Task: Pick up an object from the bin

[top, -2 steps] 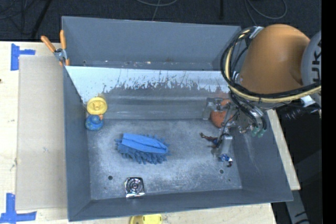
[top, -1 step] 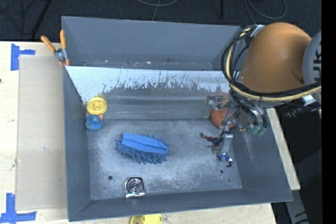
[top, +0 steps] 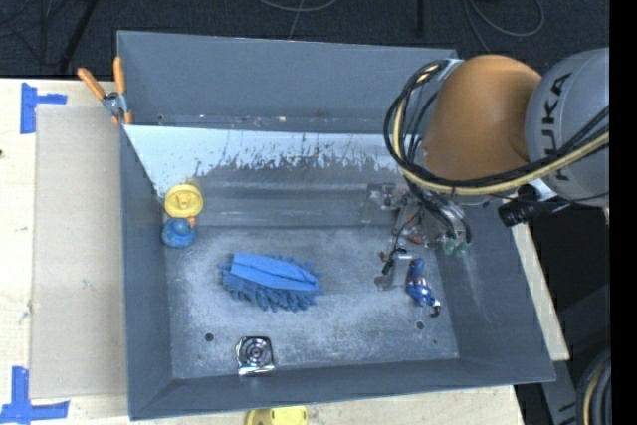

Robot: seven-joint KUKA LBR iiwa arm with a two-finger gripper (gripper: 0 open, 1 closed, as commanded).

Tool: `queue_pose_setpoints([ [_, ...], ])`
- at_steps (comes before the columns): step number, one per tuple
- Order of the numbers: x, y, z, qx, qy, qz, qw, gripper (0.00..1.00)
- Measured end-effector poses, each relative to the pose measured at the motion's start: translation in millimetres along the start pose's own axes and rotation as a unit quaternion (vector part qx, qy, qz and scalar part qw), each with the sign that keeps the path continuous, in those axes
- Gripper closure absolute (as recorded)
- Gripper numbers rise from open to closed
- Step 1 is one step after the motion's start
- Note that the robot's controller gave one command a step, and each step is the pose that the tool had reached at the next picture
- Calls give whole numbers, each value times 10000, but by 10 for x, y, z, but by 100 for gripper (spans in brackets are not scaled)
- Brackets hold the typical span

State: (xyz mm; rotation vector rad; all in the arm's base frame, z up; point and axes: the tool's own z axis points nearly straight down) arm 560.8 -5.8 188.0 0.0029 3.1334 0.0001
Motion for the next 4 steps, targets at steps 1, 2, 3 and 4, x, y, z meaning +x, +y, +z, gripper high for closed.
queue_pose_setpoints([
  [1,137,460,325,4,70,-91,9999,0],
  [2,21,669,841,-8,11,-344,9994,0],
  [3,-433,1010,1190,-3,41,-454,9990,100],
  [4,-433,1011,1190,-3,41,-455,9990,100],
])
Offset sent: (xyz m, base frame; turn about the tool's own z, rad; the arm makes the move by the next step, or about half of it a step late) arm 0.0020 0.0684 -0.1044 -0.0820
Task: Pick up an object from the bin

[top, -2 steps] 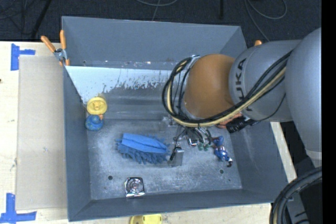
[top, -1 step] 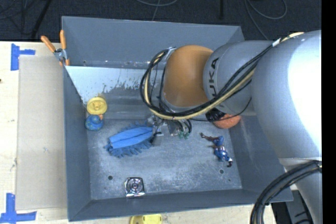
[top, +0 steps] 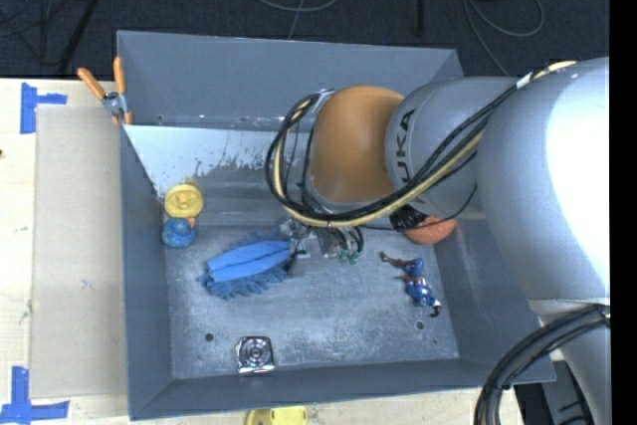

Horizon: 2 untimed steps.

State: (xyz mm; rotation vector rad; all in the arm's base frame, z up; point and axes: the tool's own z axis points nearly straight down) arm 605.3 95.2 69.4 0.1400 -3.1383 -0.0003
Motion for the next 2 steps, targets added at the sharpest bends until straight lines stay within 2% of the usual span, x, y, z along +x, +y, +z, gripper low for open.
queue_pose_setpoints([
  [1,2,11,-3,2,0,12,10000,100],
  [2,258,28,-233,-1,3,-1283,9917,100],
])
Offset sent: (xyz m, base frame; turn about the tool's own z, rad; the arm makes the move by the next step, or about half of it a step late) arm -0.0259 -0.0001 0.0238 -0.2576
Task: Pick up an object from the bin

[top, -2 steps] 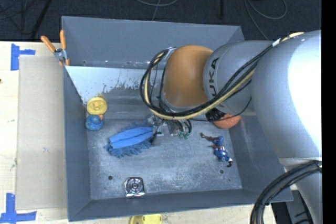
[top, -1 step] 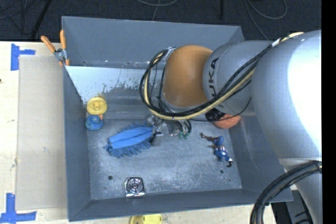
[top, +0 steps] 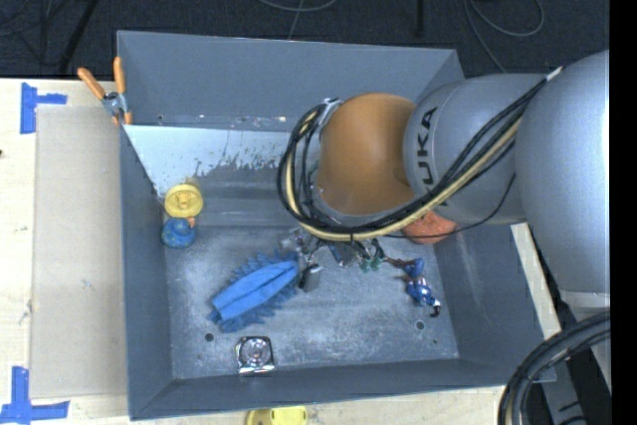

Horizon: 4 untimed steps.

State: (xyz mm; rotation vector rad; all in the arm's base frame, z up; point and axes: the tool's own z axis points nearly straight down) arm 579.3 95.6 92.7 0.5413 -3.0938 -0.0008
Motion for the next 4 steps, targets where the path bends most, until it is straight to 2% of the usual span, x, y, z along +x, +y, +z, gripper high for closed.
queue_pose_setpoints([
  [1,0,0,0,0,0,2,10000,100],
  [2,230,-2,-1442,5,-13,221,9998,100],
  [3,232,-2,-1440,4,-10,221,9998,0],
  [4,232,-2,-1440,4,-10,221,9998,0],
])
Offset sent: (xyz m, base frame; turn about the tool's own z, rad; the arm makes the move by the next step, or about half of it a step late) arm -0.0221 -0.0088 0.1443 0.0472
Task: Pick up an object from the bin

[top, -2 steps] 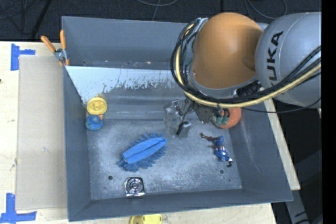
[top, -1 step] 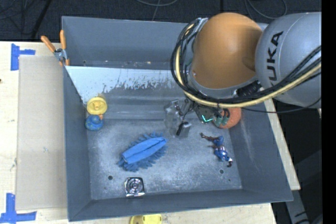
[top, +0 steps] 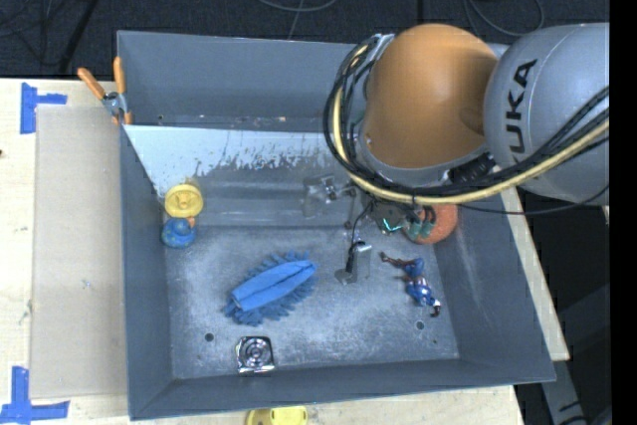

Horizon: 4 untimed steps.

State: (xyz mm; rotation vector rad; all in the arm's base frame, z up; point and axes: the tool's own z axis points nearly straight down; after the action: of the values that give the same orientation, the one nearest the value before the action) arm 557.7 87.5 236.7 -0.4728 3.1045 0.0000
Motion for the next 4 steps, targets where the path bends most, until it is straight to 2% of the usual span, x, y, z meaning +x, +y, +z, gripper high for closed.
queue_pose_setpoints([
  [1,-50,294,386,9,-19,-349,9994,0],
  [2,-191,773,778,0,4,-838,9965,0],
  [3,-292,856,1137,-8,10,-1802,9836,100],
  [4,-292,856,1137,-9,10,-1797,9837,0],
])
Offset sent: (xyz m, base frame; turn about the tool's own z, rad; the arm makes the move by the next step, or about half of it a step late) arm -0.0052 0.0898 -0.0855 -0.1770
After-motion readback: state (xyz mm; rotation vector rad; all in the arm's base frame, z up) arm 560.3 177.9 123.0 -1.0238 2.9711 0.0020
